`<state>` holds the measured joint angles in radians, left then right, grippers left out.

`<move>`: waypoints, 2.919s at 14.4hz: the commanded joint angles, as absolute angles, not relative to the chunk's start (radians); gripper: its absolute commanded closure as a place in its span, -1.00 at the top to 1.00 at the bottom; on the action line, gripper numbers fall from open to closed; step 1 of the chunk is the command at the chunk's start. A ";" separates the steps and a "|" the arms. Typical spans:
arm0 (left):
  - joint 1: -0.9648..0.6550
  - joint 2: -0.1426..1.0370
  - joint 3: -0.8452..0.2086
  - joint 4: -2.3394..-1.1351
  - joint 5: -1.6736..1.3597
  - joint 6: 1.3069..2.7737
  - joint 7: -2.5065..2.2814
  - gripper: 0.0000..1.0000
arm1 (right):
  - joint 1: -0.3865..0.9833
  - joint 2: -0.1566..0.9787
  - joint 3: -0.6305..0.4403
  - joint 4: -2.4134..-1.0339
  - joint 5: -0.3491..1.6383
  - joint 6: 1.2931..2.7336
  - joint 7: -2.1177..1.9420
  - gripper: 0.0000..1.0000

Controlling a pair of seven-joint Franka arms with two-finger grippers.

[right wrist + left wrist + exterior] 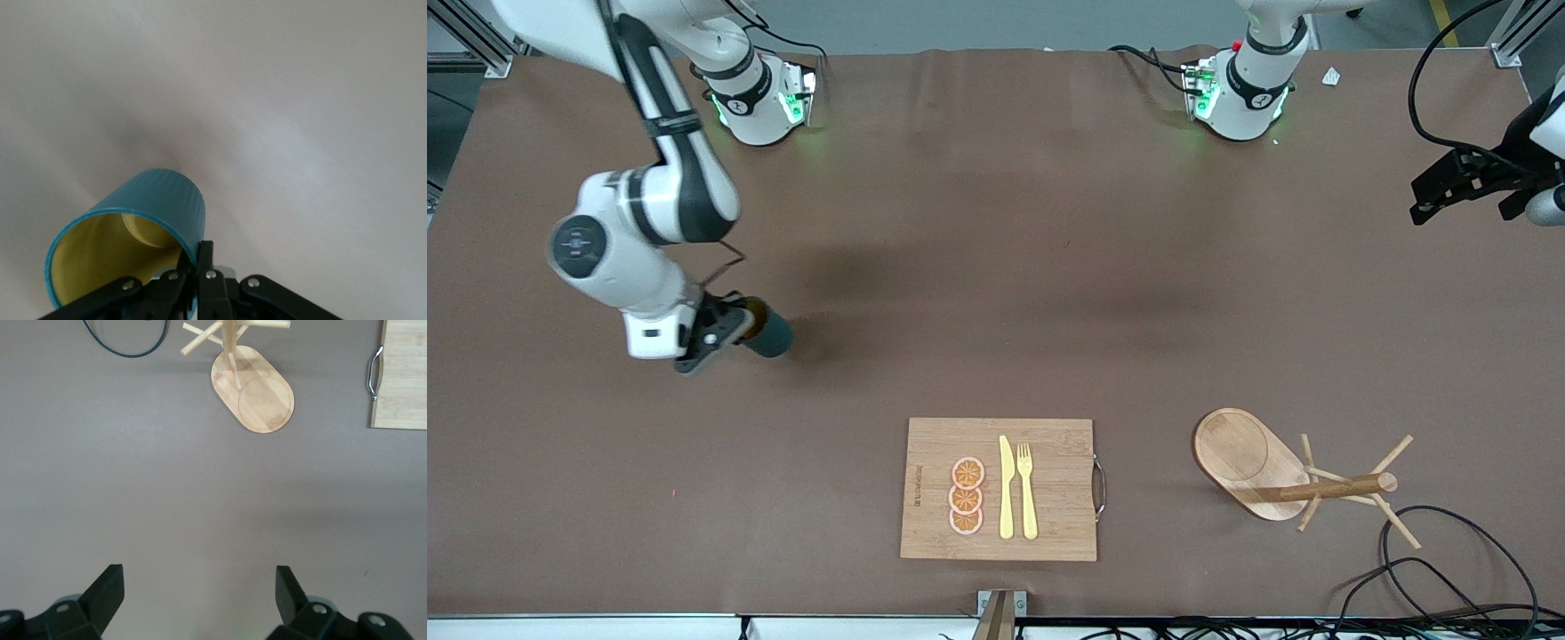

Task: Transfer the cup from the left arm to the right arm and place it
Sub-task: 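Carry the teal mug sideways with the right gripper, then lower the mug onto the table and open the right gripper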

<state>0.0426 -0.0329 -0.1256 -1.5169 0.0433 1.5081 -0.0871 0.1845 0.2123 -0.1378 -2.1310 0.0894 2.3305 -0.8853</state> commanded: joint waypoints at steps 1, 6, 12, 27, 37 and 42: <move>0.031 -0.054 -0.118 -1.529 0.028 1.488 -0.048 1.00 | 0.068 0.181 -0.114 -2.174 0.080 2.344 -1.078 -0.99; 0.031 -0.067 -0.153 -1.565 0.026 1.486 0.029 1.00 | -0.011 0.184 -0.117 -2.187 0.075 2.355 -1.241 -0.99; 0.031 -0.100 -0.169 -1.609 0.012 1.489 0.046 1.00 | -0.049 0.225 -0.115 -2.217 0.006 2.436 -1.252 -0.99; 0.040 -0.106 -0.170 -1.609 0.011 1.494 0.046 1.00 | -0.058 0.262 -0.114 -2.221 -0.018 2.442 -1.249 1.00; 0.038 -0.106 -0.164 -1.605 -0.017 1.496 -0.006 1.00 | -0.037 0.180 -0.104 -1.959 -0.014 1.950 -0.768 1.00; 0.040 -0.113 -0.164 -1.612 -0.017 1.490 -0.055 1.00 | -0.014 0.161 -0.103 -1.728 -0.006 1.660 -0.444 1.00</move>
<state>0.0318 -0.0848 -0.1627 -1.5907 0.0034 1.4893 -0.0310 -0.0201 0.1615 -0.1057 -1.8058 -0.0015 1.7472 -0.5609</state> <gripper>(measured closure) 0.000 0.000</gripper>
